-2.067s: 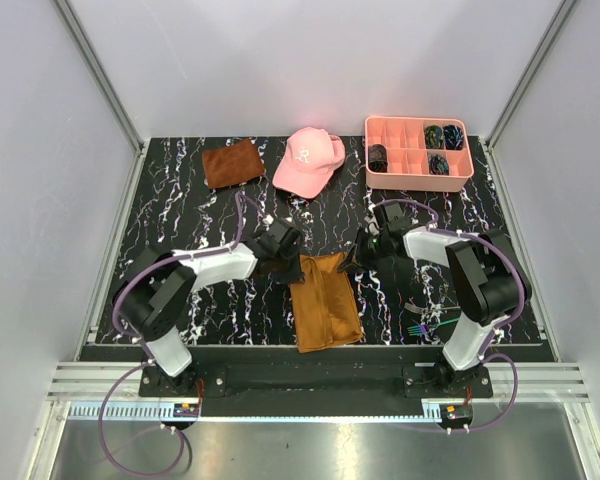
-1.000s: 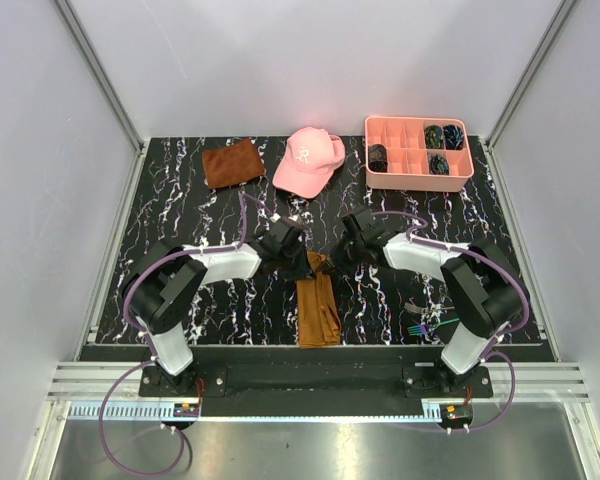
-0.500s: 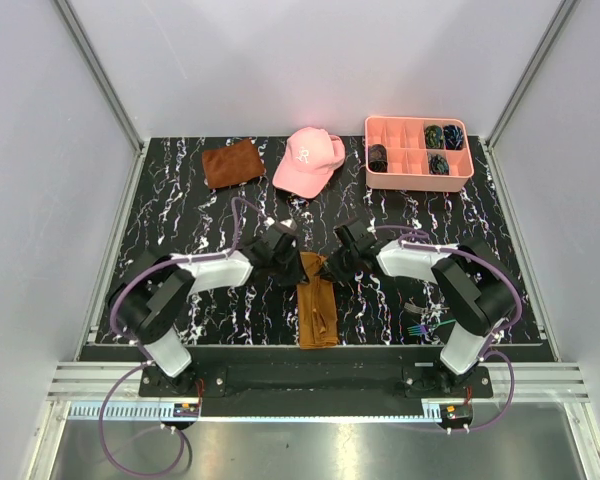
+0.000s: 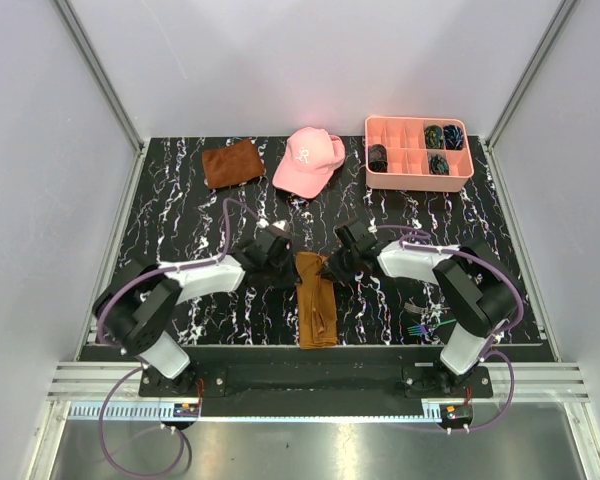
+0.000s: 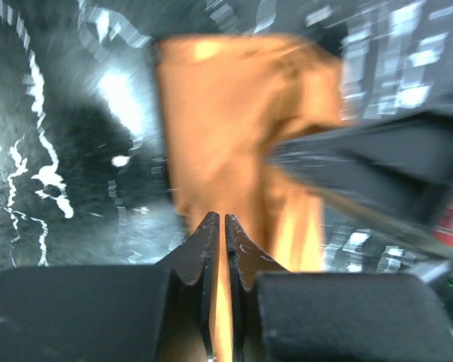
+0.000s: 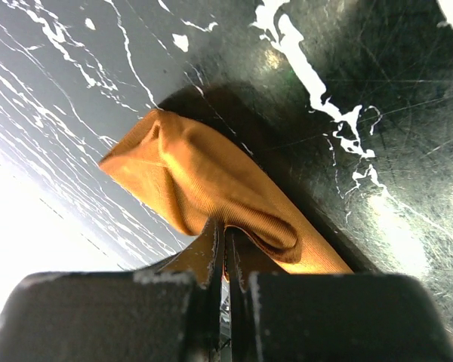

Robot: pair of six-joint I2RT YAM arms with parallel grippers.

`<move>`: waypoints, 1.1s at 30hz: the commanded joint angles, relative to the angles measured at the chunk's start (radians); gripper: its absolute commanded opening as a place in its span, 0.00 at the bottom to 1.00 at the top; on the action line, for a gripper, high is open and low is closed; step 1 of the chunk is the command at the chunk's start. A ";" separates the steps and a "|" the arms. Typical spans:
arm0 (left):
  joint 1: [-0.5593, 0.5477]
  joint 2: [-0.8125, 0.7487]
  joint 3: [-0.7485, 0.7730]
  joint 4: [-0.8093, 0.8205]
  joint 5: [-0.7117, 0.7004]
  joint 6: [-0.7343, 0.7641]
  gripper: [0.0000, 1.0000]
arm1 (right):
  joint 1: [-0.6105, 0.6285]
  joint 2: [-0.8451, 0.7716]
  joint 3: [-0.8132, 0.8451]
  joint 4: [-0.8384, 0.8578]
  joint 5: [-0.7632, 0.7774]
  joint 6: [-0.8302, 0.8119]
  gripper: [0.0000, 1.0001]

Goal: Fold the napkin into a case and place the utensils inside
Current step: Fold the 2/3-rectangle-folded napkin at the center of the board.

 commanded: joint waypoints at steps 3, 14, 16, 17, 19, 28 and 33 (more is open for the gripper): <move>0.003 0.090 -0.017 0.092 0.026 -0.007 0.04 | 0.017 -0.052 0.014 -0.010 0.067 -0.005 0.01; -0.015 0.118 -0.024 0.128 0.047 -0.016 0.01 | 0.075 0.048 0.132 -0.071 0.100 -0.031 0.03; -0.015 0.119 -0.024 0.126 0.049 -0.008 0.01 | 0.078 0.053 0.146 -0.088 0.125 -0.037 0.04; -0.015 0.116 -0.024 0.123 0.050 -0.007 0.01 | 0.080 0.054 0.146 -0.091 0.131 -0.040 0.04; -0.015 0.110 -0.024 0.117 0.044 -0.004 0.01 | 0.078 0.056 0.148 -0.101 0.136 -0.056 0.06; -0.009 0.001 -0.001 -0.009 -0.022 0.047 0.05 | 0.082 0.044 0.190 -0.153 0.160 -0.238 0.28; -0.006 -0.068 -0.001 -0.036 -0.011 0.055 0.23 | 0.080 0.020 0.229 -0.206 0.194 -0.335 0.35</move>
